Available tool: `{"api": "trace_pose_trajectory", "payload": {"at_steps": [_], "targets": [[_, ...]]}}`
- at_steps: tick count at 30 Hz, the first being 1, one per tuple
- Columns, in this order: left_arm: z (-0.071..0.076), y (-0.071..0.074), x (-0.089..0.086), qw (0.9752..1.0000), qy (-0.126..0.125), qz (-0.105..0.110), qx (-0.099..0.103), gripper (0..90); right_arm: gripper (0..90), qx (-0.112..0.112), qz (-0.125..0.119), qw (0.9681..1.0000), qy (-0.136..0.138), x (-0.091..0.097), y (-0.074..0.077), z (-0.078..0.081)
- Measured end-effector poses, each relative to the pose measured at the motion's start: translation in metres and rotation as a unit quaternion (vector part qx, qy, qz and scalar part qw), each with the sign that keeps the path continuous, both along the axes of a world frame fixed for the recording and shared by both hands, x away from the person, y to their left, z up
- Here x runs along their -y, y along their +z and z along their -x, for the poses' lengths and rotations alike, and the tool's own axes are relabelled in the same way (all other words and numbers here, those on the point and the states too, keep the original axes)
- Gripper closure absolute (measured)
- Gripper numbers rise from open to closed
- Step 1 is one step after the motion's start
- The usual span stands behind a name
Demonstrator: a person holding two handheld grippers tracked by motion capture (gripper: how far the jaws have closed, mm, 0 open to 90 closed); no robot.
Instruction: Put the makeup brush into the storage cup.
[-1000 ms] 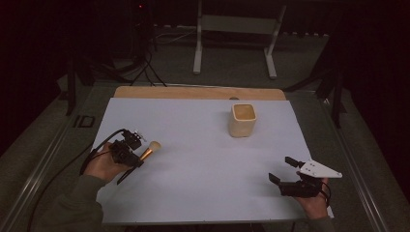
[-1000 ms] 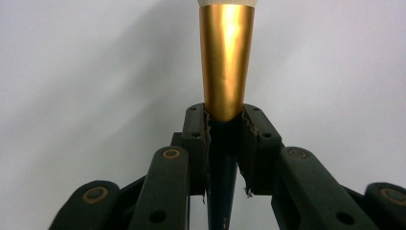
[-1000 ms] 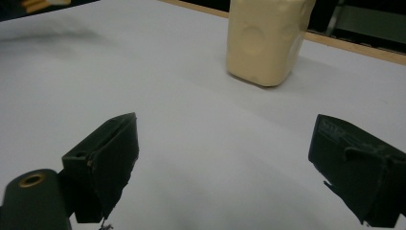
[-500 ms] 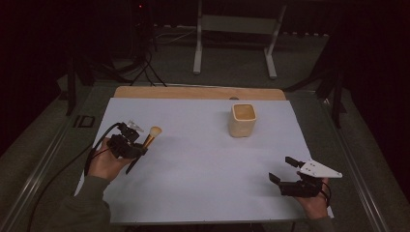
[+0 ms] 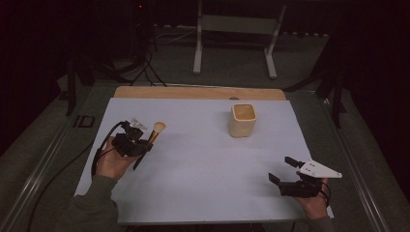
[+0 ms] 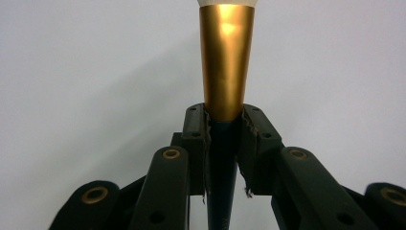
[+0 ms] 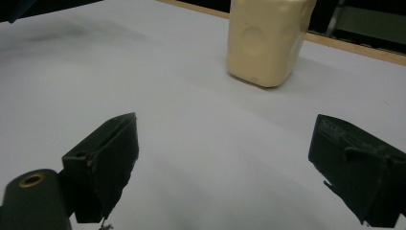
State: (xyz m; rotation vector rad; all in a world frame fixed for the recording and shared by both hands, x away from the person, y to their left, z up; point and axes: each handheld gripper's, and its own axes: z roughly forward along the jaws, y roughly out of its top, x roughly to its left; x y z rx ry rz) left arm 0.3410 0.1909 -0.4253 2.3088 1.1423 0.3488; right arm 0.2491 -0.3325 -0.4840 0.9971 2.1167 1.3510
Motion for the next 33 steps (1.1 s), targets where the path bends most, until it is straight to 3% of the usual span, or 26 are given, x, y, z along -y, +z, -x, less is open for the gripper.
{"api": "trace_pose_trajectory", "payload": {"at_steps": [8,10,14,24,29,30,32,33], "targets": [[-0.001,0.003,0.001,0.9985,0.016,0.034,0.039,74.9,9.9,0.0,-0.002,1.0,0.0,0.0,0.0,0.0],[-0.001,0.004,0.002,0.9968,0.021,0.048,0.061,74.9,9.9,0.001,-0.003,1.0,0.0,0.0,0.0,0.0],[-0.001,0.005,0.004,0.9938,0.022,0.068,0.085,74.9,9.9,0.003,-0.004,1.0,-0.001,0.0,0.001,0.0],[-0.005,0.002,0.011,0.9903,0.024,0.085,0.108,74.9,9.9,0.004,-0.005,1.0,-0.001,0.001,0.001,0.0],[-0.006,0.002,0.015,0.9858,0.03,0.102,0.13,74.9,9.9,0.005,-0.006,1.0,-0.002,0.001,0.001,0.0],[-0.006,0.002,0.015,0.9858,0.03,0.102,0.13,74.9,9.9,0.005,-0.006,1.0,-0.002,0.001,0.001,0.0],[-0.007,0.003,0.017,0.9829,0.035,0.112,0.142,74.9,9.9,0.005,-0.006,1.0,-0.002,0.001,0.001,0.0],[-0.007,0.003,0.017,0.9829,0.035,0.112,0.142,74.9,9.9,0.005,-0.006,1.0,-0.003,0.001,0.001,0.0]]}}
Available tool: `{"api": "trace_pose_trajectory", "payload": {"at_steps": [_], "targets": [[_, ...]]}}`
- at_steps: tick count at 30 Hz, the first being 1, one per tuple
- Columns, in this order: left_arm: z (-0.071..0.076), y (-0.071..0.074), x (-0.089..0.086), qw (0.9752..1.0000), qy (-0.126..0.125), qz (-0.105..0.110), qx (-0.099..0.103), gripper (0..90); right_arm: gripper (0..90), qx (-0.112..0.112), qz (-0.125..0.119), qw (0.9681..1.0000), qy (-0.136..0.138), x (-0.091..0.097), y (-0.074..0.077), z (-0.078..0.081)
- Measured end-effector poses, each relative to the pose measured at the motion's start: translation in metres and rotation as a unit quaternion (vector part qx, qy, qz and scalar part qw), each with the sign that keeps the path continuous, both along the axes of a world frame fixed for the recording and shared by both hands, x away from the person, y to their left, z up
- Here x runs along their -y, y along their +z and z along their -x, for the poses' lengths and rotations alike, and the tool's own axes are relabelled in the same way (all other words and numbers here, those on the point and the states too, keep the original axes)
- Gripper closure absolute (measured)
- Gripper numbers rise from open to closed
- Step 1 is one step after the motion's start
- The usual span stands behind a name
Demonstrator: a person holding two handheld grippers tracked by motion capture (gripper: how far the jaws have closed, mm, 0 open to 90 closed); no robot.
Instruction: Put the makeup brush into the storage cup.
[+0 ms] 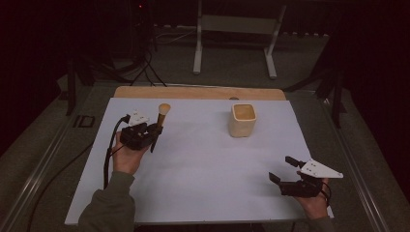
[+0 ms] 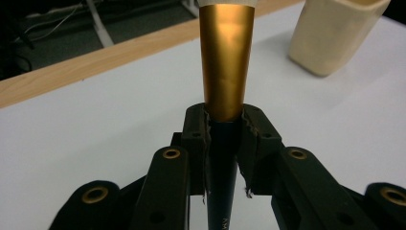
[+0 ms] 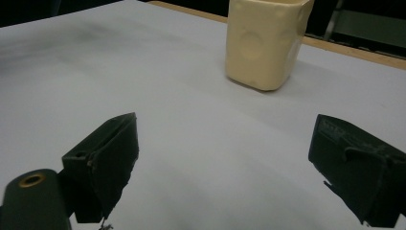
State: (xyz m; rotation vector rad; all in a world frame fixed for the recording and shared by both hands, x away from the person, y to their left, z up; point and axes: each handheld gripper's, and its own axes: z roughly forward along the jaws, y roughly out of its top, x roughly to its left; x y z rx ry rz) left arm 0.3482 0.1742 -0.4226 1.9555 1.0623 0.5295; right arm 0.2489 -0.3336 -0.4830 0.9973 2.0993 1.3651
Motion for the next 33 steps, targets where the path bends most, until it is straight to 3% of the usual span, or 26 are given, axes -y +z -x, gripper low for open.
{"api": "trace_pose_trajectory", "payload": {"at_steps": [10,18,33], "targets": [[-0.004,0.0,0.009,0.9992,0.008,0.023,0.032,74.9,9.9,-0.001,-0.001,1.0,0.001,0.0,0.0,0.0],[-0.009,0.0,0.013,0.9984,0.012,0.038,0.04,74.9,9.9,0.0,-0.003,1.0,0.0,0.001,0.0,0.0],[-0.021,0.005,0.026,0.9963,-0.01,0.068,0.052,74.9,9.9,-0.001,-0.004,1.0,-0.001,0.002,0.0,0.0]]}}
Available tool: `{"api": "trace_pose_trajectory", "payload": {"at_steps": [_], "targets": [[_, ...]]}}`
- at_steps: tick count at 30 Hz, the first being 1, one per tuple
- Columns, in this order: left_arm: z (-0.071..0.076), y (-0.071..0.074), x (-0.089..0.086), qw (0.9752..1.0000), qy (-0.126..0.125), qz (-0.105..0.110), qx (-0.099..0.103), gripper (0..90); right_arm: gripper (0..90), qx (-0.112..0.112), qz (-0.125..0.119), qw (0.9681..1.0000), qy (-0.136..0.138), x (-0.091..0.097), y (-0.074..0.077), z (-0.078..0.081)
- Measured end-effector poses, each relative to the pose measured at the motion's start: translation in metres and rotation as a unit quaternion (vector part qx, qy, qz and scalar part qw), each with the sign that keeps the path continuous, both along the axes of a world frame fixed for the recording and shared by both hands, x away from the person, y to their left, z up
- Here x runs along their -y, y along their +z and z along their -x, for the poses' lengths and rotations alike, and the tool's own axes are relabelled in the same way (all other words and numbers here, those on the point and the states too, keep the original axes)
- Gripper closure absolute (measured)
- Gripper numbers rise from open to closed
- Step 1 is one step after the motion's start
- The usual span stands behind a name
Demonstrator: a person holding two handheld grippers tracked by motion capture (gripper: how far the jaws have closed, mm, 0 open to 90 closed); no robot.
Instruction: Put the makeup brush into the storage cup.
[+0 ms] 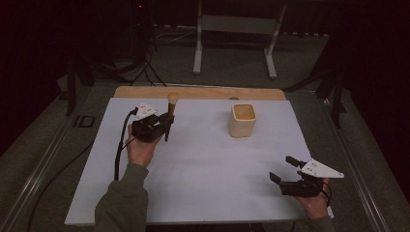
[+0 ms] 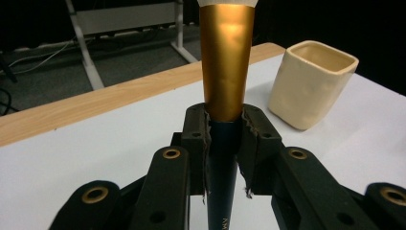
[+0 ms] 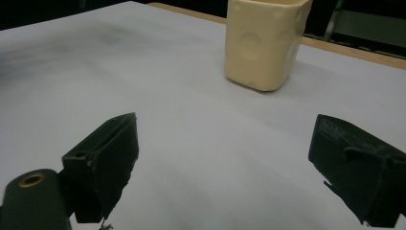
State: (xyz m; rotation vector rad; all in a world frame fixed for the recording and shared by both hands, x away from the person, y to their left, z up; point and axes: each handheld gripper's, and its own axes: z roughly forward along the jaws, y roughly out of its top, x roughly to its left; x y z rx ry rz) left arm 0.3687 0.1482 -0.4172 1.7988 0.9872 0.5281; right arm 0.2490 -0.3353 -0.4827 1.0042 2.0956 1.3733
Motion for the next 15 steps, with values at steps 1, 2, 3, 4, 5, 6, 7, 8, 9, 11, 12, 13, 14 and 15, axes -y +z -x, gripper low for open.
{"api": "trace_pose_trajectory", "payload": {"at_steps": [1,2,3,4,5,6,7,8,9,11,12,13,14,15], "targets": [[-0.002,0.001,0.002,1.0,0.0,0.003,0.001,74.9,9.9,0.001,0.0,1.0,0.0,0.0,0.0,0.0],[-0.003,0.001,0.002,1.0,0.0,0.006,0.003,74.9,9.9,0.001,0.0,1.0,0.0,0.0,0.0,0.0],[-0.003,0.001,0.002,1.0,0.0,0.006,0.003,74.9,9.9,0.001,0.0,1.0,0.0,0.0,0.0,0.0],[-0.004,0.001,0.003,1.0,-0.002,0.007,0.002,74.9,9.9,0.001,0.0,1.0,0.0,0.0,0.0,0.0],[-0.005,0.002,0.005,0.9999,-0.006,0.007,0.005,74.9,9.9,0.0,-0.001,1.0,0.001,0.0,0.0,0.0],[-0.005,0.002,0.005,0.9999,-0.006,0.007,0.005,74.9,9.9,0.0,-0.001,1.0,0.001,0.0,0.0,0.0],[-0.007,0.003,0.006,0.9999,-0.008,0.007,0.004,74.9,9.9,0.001,-0.002,1.0,0.001,0.0,0.0,0.0],[-0.008,0.003,0.007,0.9999,-0.008,0.009,0.005,74.9,9.9,0.001,-0.003,1.0,0.001,0.0,0.0,0.0],[-0.008,0.003,0.007,0.9999,-0.008,0.009,0.005,74.9,9.9,0.001,-0.003,1.0,0.001,0.0,0.0,0.0],[-0.011,0.003,0.009,0.9999,-0.009,0.013,0.005,74.9,9.9,0.0,-0.005,1.0,0.001,0.0,0.001,0.0],[-0.012,0.003,0.01,0.9998,-0.009,0.015,0.005,74.9,9.9,0.0,-0.006,1.0,0.001,0.0,0.001,0.0],[-0.013,0.003,0.011,0.9998,-0.011,0.017,0.005,74.9,9.9,0.0,-0.006,1.0,0.001,0.0,0.001,0.0],[-0.014,0.003,0.013,0.9998,-0.013,0.017,0.006,74.9,9.9,0.0,-0.007,1.0,0.0,0.001,0.001,0.0],[-0.015,0.003,0.014,0.9997,-0.013,0.017,0.007,74.9,9.9,0.001,-0.007,1.0,0.0,0.001,0.001,0.0]]}}
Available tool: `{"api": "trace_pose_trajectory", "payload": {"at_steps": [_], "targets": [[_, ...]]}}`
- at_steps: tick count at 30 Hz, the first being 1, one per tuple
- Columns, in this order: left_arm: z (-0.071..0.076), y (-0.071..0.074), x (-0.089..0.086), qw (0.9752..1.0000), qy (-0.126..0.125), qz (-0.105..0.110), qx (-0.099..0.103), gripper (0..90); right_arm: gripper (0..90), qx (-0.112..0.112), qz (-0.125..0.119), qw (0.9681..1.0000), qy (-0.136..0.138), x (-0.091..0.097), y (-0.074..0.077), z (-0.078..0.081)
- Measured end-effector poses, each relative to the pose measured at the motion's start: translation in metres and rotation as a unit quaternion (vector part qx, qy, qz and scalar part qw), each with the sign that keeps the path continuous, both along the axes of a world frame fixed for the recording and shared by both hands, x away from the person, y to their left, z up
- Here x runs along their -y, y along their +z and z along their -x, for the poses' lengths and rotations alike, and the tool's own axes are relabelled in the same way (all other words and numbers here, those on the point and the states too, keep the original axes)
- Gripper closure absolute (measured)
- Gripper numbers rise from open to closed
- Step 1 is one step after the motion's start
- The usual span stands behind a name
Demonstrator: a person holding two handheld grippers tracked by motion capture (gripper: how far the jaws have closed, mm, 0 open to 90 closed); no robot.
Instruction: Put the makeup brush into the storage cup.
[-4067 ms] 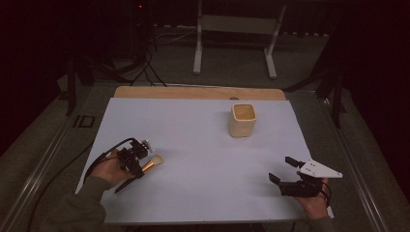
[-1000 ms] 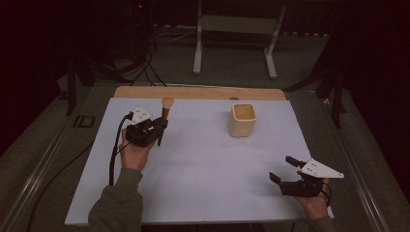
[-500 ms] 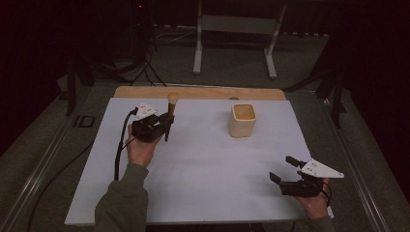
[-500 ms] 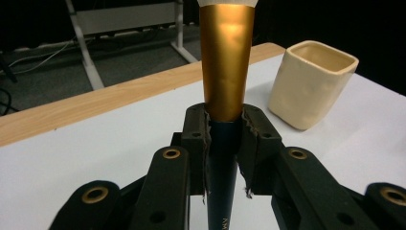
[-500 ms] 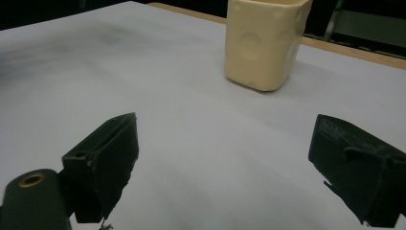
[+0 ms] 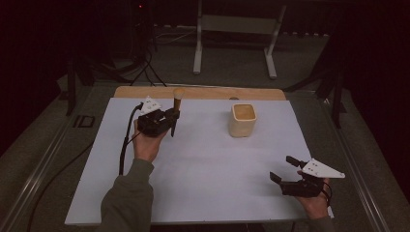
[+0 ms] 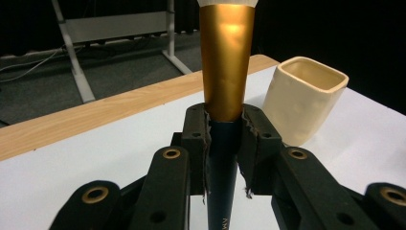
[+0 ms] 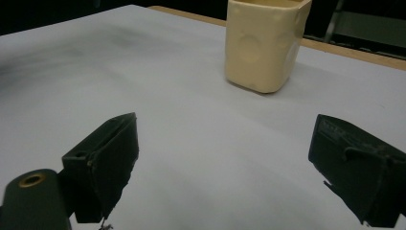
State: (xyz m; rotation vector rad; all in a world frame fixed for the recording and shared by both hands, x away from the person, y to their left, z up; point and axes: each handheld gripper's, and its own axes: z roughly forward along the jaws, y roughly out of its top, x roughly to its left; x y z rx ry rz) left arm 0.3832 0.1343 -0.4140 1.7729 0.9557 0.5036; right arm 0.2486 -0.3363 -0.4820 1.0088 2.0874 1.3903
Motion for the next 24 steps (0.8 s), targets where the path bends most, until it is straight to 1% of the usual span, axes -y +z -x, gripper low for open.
{"api": "trace_pose_trajectory", "payload": {"at_steps": [3,11,13,19,24], "targets": [[-0.002,0.002,0.004,1.0,-0.004,0.001,0.003,74.9,9.9,0.0,0.0,1.0,0.0,0.0,0.0,0.0],[-0.008,0.005,0.011,0.9998,-0.014,0.011,0.009,74.9,9.9,0.0,-0.003,1.0,0.0,0.001,0.0,0.0],[-0.01,0.005,0.013,0.9998,-0.013,0.011,0.01,74.9,9.9,0.0,-0.003,1.0,0.001,0.001,0.0,0.0],[-0.015,0.006,0.018,0.9996,-0.015,0.02,0.012,74.9,9.9,0.0,-0.006,1.0,0.0,0.001,0.0,0.0],[-0.018,0.006,0.024,0.9995,-0.022,0.02,0.014,74.9,9.9,0.0,-0.006,1.0,-0.001,0.001,0.0,0.0]]}}
